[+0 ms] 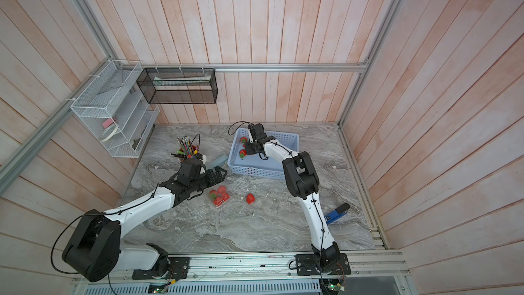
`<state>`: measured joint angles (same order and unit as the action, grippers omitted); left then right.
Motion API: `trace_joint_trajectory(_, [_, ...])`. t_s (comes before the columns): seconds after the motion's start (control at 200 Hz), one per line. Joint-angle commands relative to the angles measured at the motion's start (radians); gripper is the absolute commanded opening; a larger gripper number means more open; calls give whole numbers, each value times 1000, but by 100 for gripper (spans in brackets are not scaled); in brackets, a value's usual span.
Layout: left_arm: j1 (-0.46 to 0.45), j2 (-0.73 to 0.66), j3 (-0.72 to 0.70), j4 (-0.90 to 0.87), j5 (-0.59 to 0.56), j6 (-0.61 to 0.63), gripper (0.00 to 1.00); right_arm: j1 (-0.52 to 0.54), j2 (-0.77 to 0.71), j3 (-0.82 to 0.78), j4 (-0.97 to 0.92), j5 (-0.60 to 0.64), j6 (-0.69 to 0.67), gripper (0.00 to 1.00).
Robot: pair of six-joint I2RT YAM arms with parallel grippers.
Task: Pack strawberries into containers
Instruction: Pick up the strawberry from the basket, then place the strawberry in the packing box.
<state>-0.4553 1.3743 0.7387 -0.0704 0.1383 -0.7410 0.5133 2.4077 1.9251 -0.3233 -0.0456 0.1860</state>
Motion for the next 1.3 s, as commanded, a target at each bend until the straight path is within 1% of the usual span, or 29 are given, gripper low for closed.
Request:
trace_joint_trajectory(0.0, [6, 20, 34, 17, 6, 23, 100, -7, 21, 23, -43, 12, 4, 56])
trace_joint_trajectory(0.085, [7, 26, 36, 20, 7, 22, 100, -12, 21, 4, -30, 5, 14, 55])
trace_joint_trajectory(0.175, [7, 33, 38, 26, 10, 22, 100, -18, 18, -18, -8, -5, 24, 50])
trace_joint_trajectory(0.335, [8, 34, 39, 29, 15, 19, 100, -27, -9, -67, 36, -28, 39, 34])
trace_joint_trajectory(0.49, [8, 18, 35, 25, 16, 15, 100, -29, -86, -133, 59, -23, 36, 26])
trace_joint_trajectory(0.555, [7, 7, 30, 23, 16, 13, 99, -29, -147, -185, 79, -19, 39, 23])
trace_joint_trajectory(0.66, [7, -15, 14, 21, 11, 10, 99, -28, -272, -299, 116, -19, 51, 22])
trace_joint_trajectory(0.88, [7, -75, -27, 8, 1, 5, 99, 17, -598, -618, 174, 6, 96, 21])
trace_joint_trajectory(1.005, [9, -110, -39, -10, -7, 3, 100, 86, -779, -800, 182, 43, 133, 20])
trace_joint_trajectory(1.095, [12, -124, -39, -25, -12, 5, 100, 146, -890, -894, 160, 63, 166, 20])
trace_joint_trajectory(1.185, [18, -135, -40, -31, -9, 0, 100, 197, -974, -973, 128, 70, 209, 20])
trace_joint_trajectory(1.295, [21, -149, -50, -29, -11, -6, 100, 238, -1042, -1060, 92, 67, 268, 20])
